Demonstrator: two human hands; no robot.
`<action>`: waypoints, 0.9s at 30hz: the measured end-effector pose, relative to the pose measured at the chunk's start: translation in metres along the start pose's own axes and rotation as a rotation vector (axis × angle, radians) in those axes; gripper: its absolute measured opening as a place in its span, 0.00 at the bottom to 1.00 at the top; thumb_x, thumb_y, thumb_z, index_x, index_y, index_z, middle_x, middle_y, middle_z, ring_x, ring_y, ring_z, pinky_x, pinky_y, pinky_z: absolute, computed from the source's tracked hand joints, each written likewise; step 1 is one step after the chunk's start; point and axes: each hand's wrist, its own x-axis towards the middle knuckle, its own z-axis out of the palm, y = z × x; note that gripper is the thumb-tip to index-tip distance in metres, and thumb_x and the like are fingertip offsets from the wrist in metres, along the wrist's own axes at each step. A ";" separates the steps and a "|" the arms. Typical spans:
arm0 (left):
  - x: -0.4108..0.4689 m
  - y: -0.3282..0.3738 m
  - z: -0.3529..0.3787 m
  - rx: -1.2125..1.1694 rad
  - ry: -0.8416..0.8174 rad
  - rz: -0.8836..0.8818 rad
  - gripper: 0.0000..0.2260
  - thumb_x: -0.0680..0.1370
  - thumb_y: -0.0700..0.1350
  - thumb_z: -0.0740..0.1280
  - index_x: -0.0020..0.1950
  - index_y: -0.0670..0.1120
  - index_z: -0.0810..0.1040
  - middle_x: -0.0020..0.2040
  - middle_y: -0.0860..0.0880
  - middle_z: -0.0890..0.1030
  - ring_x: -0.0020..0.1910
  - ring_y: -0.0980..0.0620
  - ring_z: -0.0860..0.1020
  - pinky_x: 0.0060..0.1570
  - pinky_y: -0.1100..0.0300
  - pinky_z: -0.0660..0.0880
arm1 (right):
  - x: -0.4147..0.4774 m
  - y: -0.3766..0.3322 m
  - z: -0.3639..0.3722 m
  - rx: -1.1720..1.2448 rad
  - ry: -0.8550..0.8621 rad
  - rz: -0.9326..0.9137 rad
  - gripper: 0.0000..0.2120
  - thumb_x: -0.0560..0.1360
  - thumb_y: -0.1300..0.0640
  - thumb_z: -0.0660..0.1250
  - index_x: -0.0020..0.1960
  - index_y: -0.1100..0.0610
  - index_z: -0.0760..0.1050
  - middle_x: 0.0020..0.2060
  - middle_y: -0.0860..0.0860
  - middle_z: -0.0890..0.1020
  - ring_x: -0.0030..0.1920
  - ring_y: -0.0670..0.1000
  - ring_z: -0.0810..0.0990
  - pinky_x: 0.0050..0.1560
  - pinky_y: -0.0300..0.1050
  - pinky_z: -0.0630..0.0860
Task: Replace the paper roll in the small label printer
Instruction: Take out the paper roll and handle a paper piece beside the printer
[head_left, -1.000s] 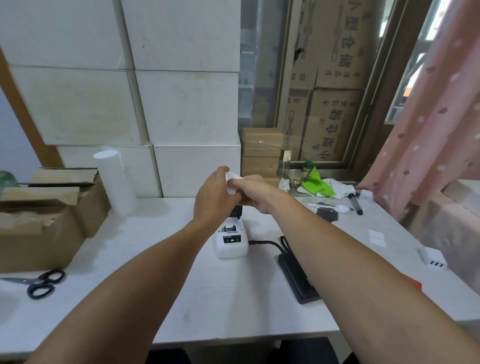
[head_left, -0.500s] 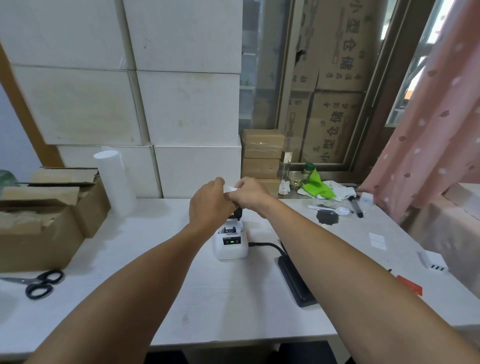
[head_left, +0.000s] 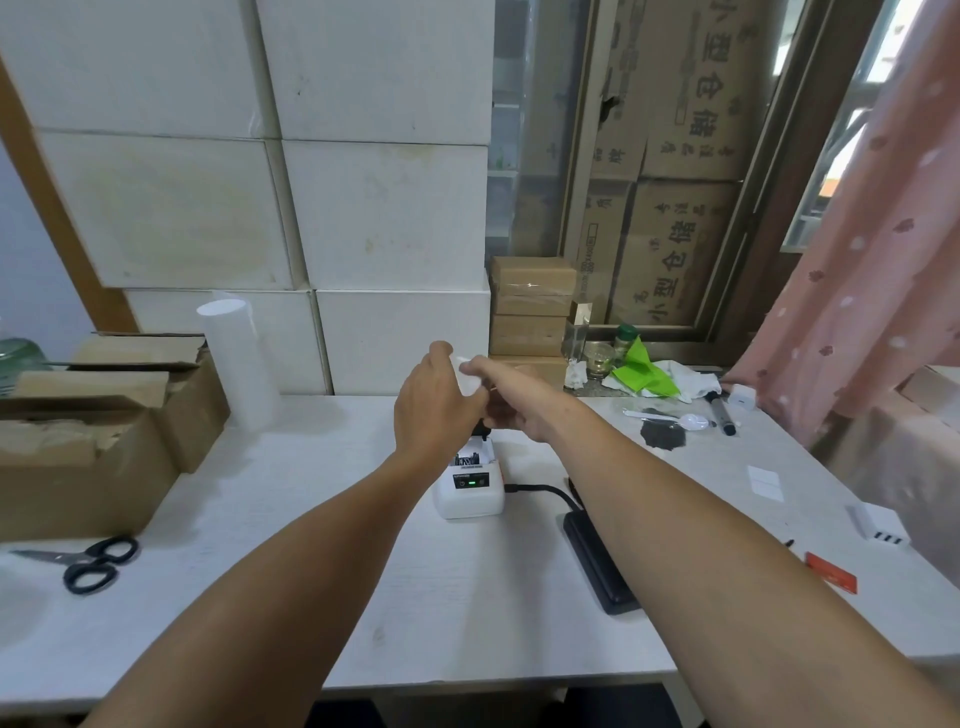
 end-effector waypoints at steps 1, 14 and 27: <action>0.000 0.001 0.001 -0.007 -0.011 0.001 0.21 0.76 0.54 0.68 0.64 0.46 0.71 0.56 0.48 0.80 0.54 0.44 0.79 0.48 0.51 0.76 | -0.001 0.000 -0.002 -0.018 -0.001 0.007 0.14 0.71 0.45 0.74 0.42 0.55 0.78 0.34 0.52 0.82 0.33 0.50 0.81 0.44 0.46 0.79; 0.007 -0.002 0.002 0.291 -0.143 0.057 0.16 0.70 0.47 0.73 0.46 0.44 0.67 0.43 0.47 0.74 0.42 0.43 0.75 0.36 0.54 0.66 | 0.003 0.004 0.011 -0.413 0.096 -0.138 0.10 0.64 0.52 0.71 0.41 0.57 0.80 0.35 0.54 0.75 0.38 0.54 0.72 0.41 0.47 0.69; 0.004 -0.020 0.020 0.589 -0.160 0.199 0.13 0.74 0.53 0.70 0.49 0.44 0.80 0.46 0.46 0.82 0.48 0.45 0.78 0.40 0.58 0.63 | 0.010 0.014 0.007 -0.513 -0.060 -0.073 0.06 0.73 0.64 0.64 0.39 0.59 0.78 0.32 0.53 0.78 0.33 0.51 0.77 0.42 0.41 0.81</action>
